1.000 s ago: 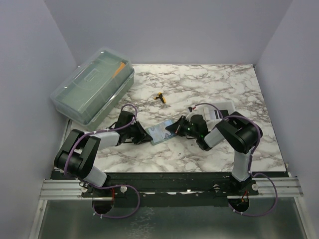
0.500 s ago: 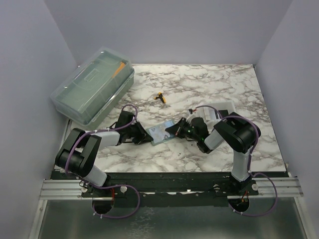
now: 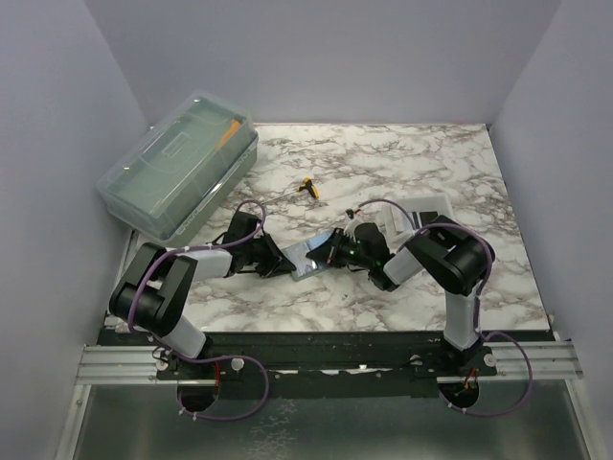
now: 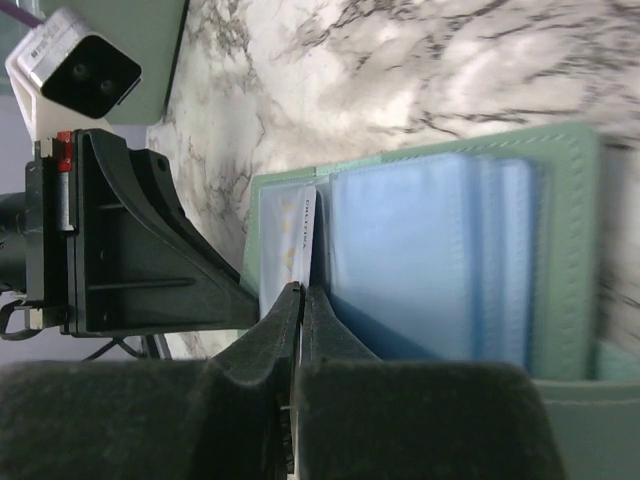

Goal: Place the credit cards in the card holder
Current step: Insert the credit card into the card holder.

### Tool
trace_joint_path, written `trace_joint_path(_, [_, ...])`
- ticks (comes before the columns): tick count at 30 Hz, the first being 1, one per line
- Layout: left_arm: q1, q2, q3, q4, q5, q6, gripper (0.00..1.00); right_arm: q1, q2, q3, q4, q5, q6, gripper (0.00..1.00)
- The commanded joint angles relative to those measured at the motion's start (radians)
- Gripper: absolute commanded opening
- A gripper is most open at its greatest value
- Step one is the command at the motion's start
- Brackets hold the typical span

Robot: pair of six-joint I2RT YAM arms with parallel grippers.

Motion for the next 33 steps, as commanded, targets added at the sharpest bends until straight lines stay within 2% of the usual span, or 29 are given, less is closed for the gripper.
trace_joint_path(1, [-0.008,0.048,-0.034,-0.104,-0.109,0.044,0.18,0.039,-0.047,0.033,-0.278,-0.026,-0.090,0.04])
trace_joint_path(3, [-0.009,0.035,-0.045,-0.104,-0.115,0.044,0.18,0.039,-0.100,0.079,-0.452,-0.002,-0.139,0.14])
trace_joint_path(6, [-0.008,0.040,-0.052,-0.104,-0.114,0.051,0.18,0.040,-0.139,0.086,-0.547,0.020,-0.166,0.23])
trace_joint_path(12, [-0.009,0.032,-0.069,-0.101,-0.116,0.046,0.18,0.049,-0.185,0.113,-0.688,0.071,-0.211,0.28])
trace_joint_path(18, [-0.010,0.019,-0.084,-0.082,-0.117,0.035,0.17,0.129,-0.161,0.205,-0.779,0.136,-0.235,0.44])
trace_joint_path(22, [-0.010,0.020,-0.082,-0.063,-0.100,0.022,0.15,0.181,-0.120,0.298,-0.898,0.201,-0.237,0.48])
trace_joint_path(24, [-0.011,-0.004,-0.089,-0.064,-0.112,0.016,0.15,0.181,-0.146,0.293,-0.953,0.271,-0.220,0.54])
trace_joint_path(28, [-0.010,-0.056,-0.109,-0.079,-0.136,0.011,0.20,0.180,-0.240,0.282,-1.031,0.365,-0.257,0.64])
trace_joint_path(33, [-0.010,-0.128,-0.118,-0.145,-0.183,0.023,0.24,0.180,-0.293,0.293,-1.081,0.369,-0.290,0.69])
